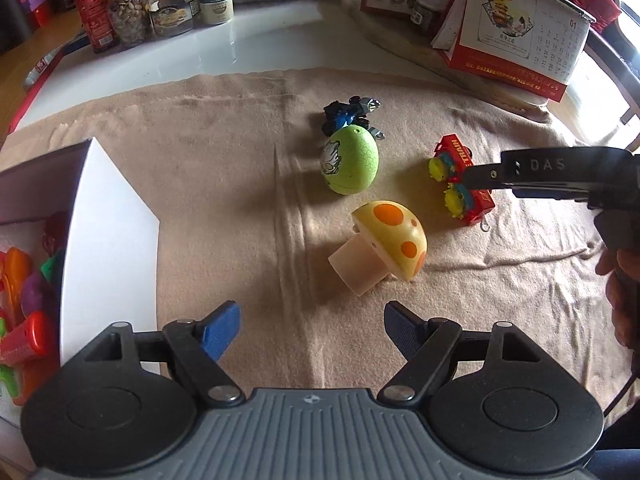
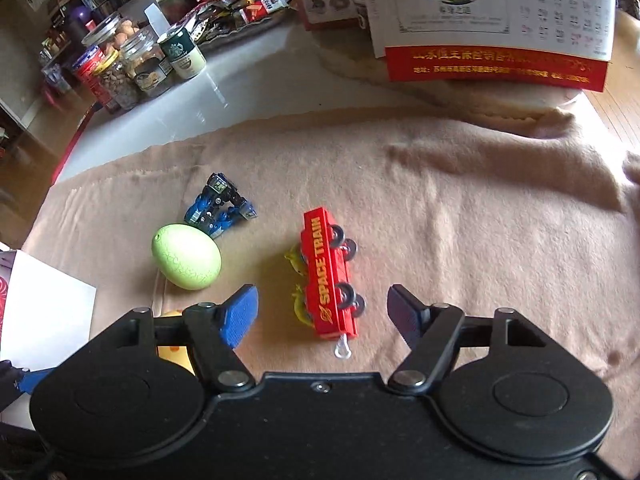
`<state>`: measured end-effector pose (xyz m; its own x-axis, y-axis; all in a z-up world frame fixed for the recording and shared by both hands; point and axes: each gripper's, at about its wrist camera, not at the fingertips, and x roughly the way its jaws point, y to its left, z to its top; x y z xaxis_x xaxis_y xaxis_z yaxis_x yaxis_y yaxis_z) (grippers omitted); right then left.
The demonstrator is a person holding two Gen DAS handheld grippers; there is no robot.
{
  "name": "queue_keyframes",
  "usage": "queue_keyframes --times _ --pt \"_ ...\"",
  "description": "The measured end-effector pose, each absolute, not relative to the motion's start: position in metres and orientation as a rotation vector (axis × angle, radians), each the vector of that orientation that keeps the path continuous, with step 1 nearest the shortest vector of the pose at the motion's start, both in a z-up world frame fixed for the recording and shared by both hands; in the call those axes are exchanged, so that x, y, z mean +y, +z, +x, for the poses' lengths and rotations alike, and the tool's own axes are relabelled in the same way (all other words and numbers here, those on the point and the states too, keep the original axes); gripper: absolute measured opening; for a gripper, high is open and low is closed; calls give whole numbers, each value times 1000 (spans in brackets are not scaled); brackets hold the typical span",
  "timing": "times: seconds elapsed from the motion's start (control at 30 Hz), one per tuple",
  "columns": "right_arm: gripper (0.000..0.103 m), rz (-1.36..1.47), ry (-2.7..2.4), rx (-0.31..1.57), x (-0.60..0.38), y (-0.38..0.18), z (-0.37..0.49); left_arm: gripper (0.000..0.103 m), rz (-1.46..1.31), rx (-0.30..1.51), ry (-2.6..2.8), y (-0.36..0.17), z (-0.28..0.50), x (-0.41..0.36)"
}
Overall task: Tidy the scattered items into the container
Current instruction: 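Close the right tool on the red SPACE TRAIN car, then grasp the spotted mushroom stem with the left tool while the right tool lifts the train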
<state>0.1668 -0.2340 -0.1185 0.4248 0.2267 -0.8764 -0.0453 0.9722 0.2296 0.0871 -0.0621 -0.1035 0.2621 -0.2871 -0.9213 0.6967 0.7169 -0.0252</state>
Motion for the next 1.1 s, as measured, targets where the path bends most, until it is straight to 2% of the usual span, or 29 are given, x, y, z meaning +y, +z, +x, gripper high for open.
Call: queue_keyframes --times 0.03,0.07,0.13,0.17,0.6,0.87,0.93,1.1 --pt "68 158 165 1132 -230 -122 173 80 435 1123 -692 -105 88 -63" --pt "64 128 157 1141 -225 -126 177 80 438 1125 -694 -105 88 -64" --pt "36 82 155 1171 -219 -135 186 80 438 1128 -696 -106 89 -66" --pt "32 85 157 1189 -218 -139 187 80 440 1128 -699 -107 88 -67" --pt "29 120 188 1283 -259 -124 109 80 463 1123 -701 -121 89 -104" --pt "30 212 192 1302 -289 -129 97 76 621 1082 -767 -146 70 -137" --pt "30 224 199 1310 -292 -130 96 73 662 1052 -774 -149 66 -140" --pt "30 215 224 1325 -293 -133 97 51 654 1067 -811 -154 68 -140"
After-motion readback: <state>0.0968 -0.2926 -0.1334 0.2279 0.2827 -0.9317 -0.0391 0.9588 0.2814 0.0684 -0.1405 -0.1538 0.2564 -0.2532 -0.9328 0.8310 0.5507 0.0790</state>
